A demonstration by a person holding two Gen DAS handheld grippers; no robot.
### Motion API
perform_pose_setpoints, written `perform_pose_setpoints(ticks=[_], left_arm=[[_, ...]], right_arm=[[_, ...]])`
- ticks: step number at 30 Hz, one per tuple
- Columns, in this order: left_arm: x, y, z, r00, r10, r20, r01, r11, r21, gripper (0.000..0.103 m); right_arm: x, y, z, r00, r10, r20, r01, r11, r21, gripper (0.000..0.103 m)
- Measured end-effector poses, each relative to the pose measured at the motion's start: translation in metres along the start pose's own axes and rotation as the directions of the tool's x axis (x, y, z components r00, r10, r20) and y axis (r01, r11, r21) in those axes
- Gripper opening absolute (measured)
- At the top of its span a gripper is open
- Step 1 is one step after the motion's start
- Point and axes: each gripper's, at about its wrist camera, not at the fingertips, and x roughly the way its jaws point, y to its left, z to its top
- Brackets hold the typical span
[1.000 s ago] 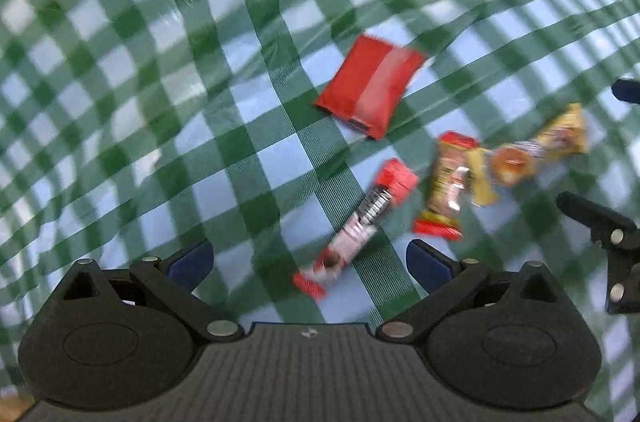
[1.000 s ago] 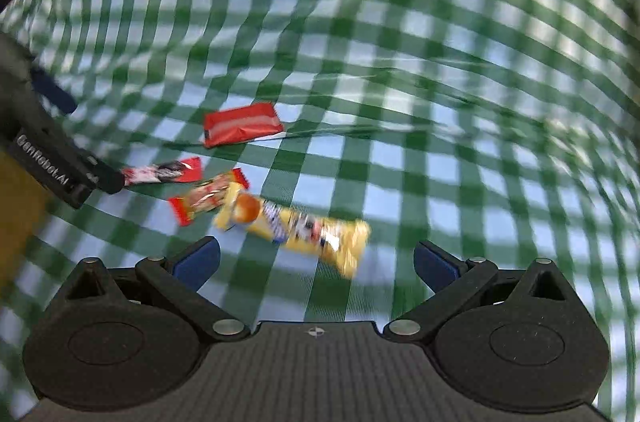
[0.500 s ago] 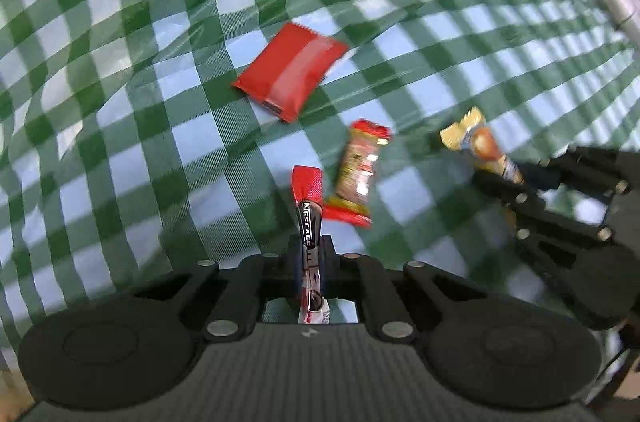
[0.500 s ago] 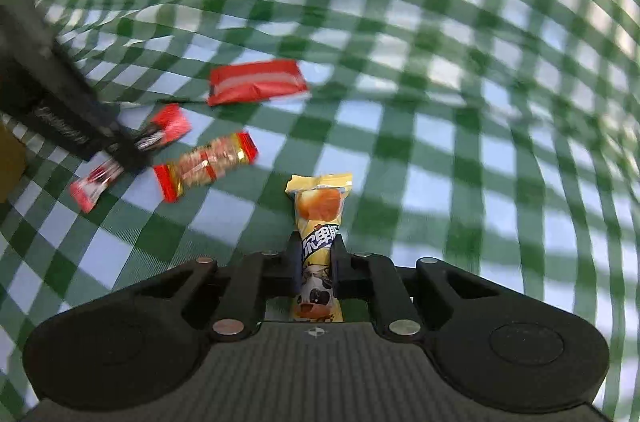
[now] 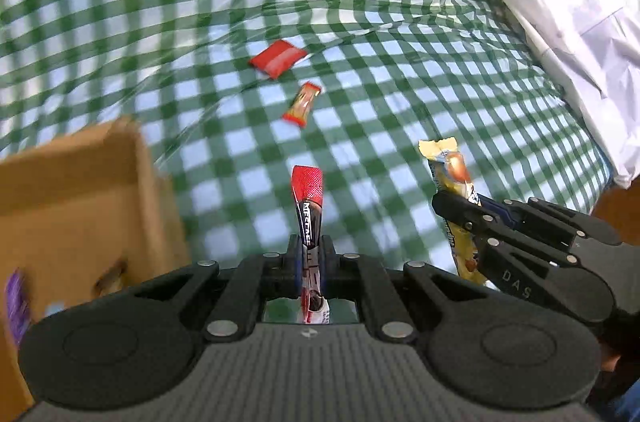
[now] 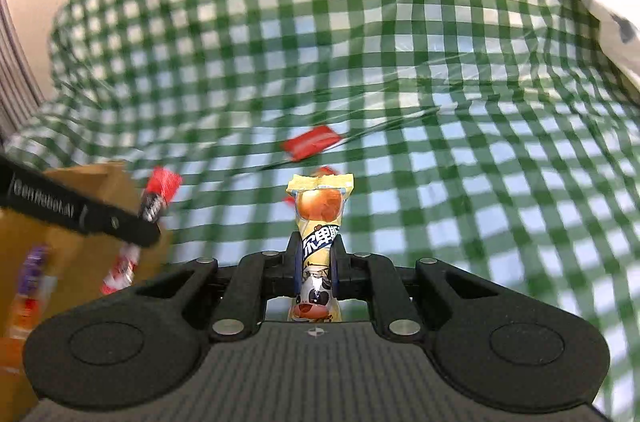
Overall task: Organize snacks
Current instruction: 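Carry the red sweet with the left tool while the right tool carries the yellow sweet to the box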
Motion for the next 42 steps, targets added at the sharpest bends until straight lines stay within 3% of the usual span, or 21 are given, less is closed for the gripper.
perform_pose_setpoints(ticks=[5, 12, 21, 30, 42], left_arm=[[-0.061, 0.007, -0.063, 0.999, 0.05, 0.018, -0.049, 0.998, -0.031, 0.008], [-0.136, 0.041, -0.144, 0.99, 0.13, 0.052, -0.122, 0.984, -0.129, 0.008], [-0.188, 0.078, -0.212, 0.977, 0.195, 0.086, -0.172, 0.96, -0.221, 0.008], [-0.207, 0.097, -0.237, 0.97, 0.21, 0.125, -0.171, 0.949, -0.266, 0.008], [-0.211, 0.118, -0.227, 0.963, 0.235, 0.131, -0.187, 0.935, -0.3, 0.008]], right_arm=[[-0.052, 0.049, -0.029, 0.997, 0.067, -0.029, -0.067, 0.998, 0.009, 0.013], [-0.106, 0.131, -0.058, 0.98, 0.178, -0.086, -0.184, 0.981, -0.069, 0.013], [-0.141, 0.209, -0.079, 0.968, 0.227, -0.108, -0.243, 0.954, -0.177, 0.013], [-0.159, 0.236, -0.089, 0.978, 0.18, -0.107, -0.201, 0.95, -0.239, 0.013], [-0.158, 0.244, -0.087, 0.983, 0.152, -0.1, -0.173, 0.95, -0.26, 0.013]])
